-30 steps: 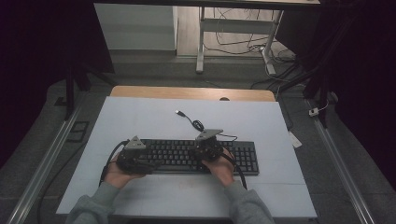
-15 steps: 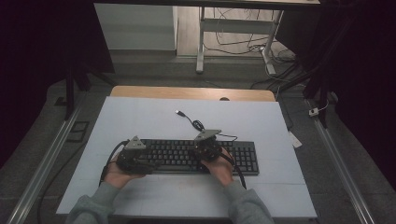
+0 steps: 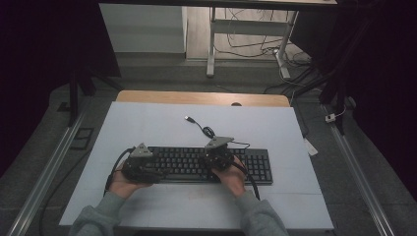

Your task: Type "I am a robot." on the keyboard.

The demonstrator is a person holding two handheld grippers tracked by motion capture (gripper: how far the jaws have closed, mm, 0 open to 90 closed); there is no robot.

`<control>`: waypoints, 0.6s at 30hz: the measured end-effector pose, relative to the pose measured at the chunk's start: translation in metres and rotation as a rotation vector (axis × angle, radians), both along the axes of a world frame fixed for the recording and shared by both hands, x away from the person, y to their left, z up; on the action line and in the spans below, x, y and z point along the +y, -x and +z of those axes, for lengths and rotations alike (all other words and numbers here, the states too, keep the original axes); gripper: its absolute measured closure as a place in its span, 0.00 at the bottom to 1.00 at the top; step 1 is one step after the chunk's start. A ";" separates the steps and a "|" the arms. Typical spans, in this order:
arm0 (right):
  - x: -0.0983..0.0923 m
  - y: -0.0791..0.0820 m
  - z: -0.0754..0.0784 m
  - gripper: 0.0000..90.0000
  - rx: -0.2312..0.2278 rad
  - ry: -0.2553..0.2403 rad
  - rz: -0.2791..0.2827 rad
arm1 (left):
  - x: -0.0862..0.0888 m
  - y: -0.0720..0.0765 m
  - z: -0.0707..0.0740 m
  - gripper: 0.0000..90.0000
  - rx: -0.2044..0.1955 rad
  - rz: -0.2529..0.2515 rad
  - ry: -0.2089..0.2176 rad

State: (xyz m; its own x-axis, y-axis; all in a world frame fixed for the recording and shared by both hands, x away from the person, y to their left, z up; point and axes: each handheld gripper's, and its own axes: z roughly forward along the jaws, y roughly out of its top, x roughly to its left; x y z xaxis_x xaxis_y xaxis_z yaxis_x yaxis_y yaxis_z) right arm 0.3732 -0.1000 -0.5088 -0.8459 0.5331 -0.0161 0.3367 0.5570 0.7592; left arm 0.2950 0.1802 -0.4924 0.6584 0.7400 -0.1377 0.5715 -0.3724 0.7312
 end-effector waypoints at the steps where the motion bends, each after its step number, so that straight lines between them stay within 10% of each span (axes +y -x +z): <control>1: -0.002 0.001 0.002 0.99 -0.003 -0.006 -0.004 | 0.000 0.000 0.000 0.28 0.000 0.000 0.001; 18: -0.048 0.025 0.010 0.67 -0.013 -0.099 -0.024 | 0.005 -0.003 -0.001 0.29 0.001 0.016 0.006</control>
State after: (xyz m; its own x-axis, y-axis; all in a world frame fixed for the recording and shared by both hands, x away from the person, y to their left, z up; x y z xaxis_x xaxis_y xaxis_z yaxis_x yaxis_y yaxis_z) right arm 0.3483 -0.1478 -0.4984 -0.8330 0.5527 0.0270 0.3388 0.4709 0.8145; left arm 0.2979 0.1848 -0.4935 0.6460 0.7498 -0.1431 0.5785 -0.3587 0.7326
